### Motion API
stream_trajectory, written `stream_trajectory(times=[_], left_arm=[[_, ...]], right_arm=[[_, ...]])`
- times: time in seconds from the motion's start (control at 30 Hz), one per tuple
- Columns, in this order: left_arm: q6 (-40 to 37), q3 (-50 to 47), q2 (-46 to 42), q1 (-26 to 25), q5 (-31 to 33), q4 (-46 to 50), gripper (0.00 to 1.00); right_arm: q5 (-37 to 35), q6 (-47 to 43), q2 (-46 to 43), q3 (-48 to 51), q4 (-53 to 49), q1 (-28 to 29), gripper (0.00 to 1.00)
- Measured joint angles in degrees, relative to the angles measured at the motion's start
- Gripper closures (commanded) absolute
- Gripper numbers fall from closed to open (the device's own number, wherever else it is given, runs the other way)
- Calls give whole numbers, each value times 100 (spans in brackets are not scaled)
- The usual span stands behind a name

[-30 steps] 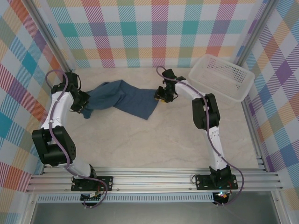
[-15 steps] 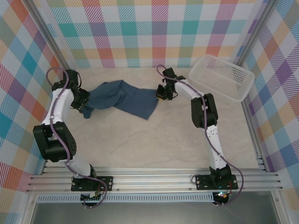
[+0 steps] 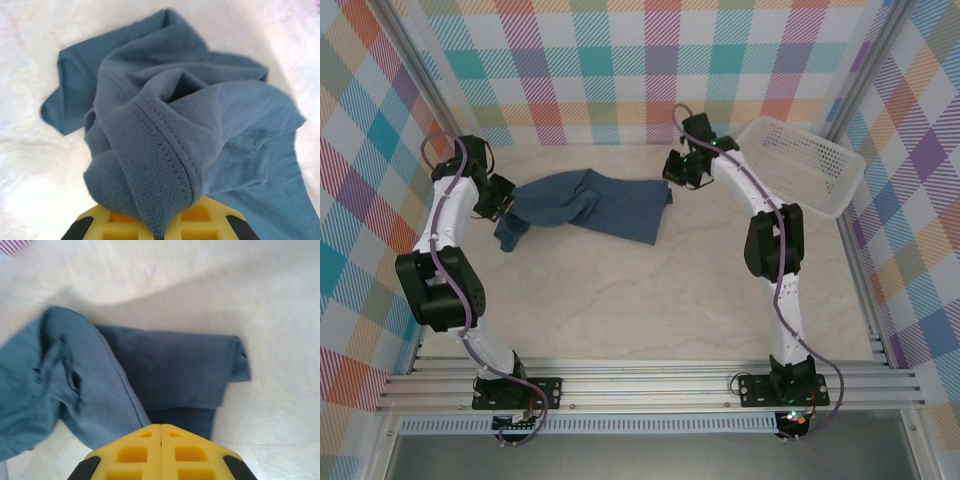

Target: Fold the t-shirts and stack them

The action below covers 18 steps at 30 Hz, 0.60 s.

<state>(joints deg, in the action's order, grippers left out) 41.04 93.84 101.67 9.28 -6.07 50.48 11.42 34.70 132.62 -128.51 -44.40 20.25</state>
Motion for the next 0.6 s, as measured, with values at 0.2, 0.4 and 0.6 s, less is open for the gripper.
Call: stream_trajectory(times=[0.2,0.4,0.6], left_arm=[[142,1860,721,-13,-562,-81,100],[177,3130,789,-15,-1054,-236,100],[127,1213,-592,-24,-1069,-516,98]], right_arm=[[101,-4,90,-2050,-426,-579,100],[249,-79,-339,-2529,-319,-1023,100],[114,-195,-2463,879,398,-868,100]])
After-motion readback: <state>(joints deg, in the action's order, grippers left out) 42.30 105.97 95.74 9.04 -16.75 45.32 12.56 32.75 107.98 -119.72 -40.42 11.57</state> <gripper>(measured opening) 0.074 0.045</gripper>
